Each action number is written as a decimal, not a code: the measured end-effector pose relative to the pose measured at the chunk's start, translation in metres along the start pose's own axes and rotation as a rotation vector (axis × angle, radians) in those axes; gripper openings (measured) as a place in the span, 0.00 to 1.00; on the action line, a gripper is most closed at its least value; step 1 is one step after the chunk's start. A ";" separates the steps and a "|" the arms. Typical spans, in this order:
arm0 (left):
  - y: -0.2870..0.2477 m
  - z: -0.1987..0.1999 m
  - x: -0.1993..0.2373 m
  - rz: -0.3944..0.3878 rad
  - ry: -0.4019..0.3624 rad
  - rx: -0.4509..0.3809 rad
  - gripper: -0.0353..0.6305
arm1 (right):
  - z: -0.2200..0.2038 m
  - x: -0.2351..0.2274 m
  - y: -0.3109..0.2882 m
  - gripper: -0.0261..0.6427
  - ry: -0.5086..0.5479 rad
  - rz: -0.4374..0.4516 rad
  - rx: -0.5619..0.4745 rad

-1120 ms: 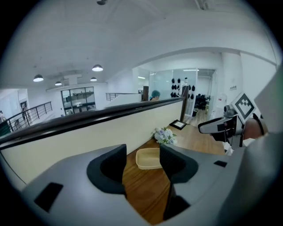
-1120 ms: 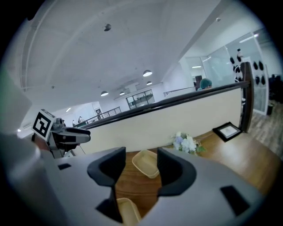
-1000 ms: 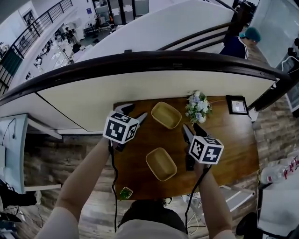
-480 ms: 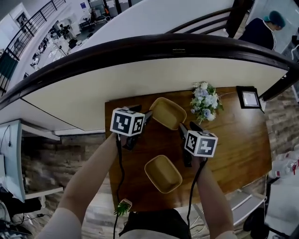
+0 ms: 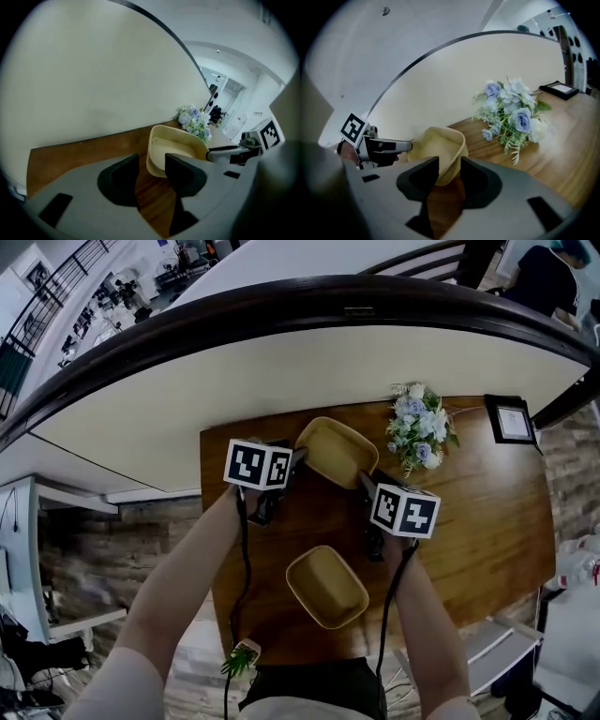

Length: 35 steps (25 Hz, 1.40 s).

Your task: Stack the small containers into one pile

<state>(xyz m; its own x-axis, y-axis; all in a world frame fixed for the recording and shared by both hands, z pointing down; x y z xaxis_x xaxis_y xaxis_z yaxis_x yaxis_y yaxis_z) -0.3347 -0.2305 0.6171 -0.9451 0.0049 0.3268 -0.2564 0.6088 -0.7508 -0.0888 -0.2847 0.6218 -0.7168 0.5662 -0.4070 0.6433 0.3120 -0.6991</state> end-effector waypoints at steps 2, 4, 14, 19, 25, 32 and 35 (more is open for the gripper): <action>0.001 0.000 -0.001 -0.007 0.011 -0.017 0.21 | 0.002 0.004 0.000 0.23 0.020 -0.005 -0.007; 0.004 0.002 -0.006 -0.005 -0.004 -0.031 0.14 | 0.004 0.005 0.003 0.21 0.047 -0.035 -0.005; 0.090 0.013 -0.045 0.008 -0.056 -0.110 0.12 | 0.031 0.033 0.073 0.11 0.003 0.006 -0.068; 0.167 0.019 -0.076 0.006 -0.056 -0.234 0.12 | 0.056 0.080 0.152 0.09 0.067 0.071 -0.174; 0.254 0.023 -0.118 0.009 -0.136 -0.344 0.12 | 0.065 0.132 0.237 0.09 0.176 0.059 -0.281; 0.332 0.011 -0.166 0.016 -0.221 -0.429 0.12 | 0.049 0.167 0.317 0.09 0.214 0.080 -0.372; 0.358 -0.002 -0.185 0.017 -0.247 -0.456 0.12 | 0.038 0.177 0.345 0.09 0.244 0.080 -0.395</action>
<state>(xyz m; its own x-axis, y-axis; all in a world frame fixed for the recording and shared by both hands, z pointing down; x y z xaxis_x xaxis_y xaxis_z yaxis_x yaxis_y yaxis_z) -0.2515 -0.0120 0.2894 -0.9821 -0.1360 0.1302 -0.1783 0.8944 -0.4103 -0.0035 -0.1053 0.2861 -0.6072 0.7482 -0.2676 0.7809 0.4996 -0.3750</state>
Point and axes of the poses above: the fingertips, and each gripper's own axes: y backward along the fingers, x to its left, z out of its top, the point moved 10 cm from there along y, backward along the fingers, and after that the axes turned 5 degrees about x, right-handed, at the moved point
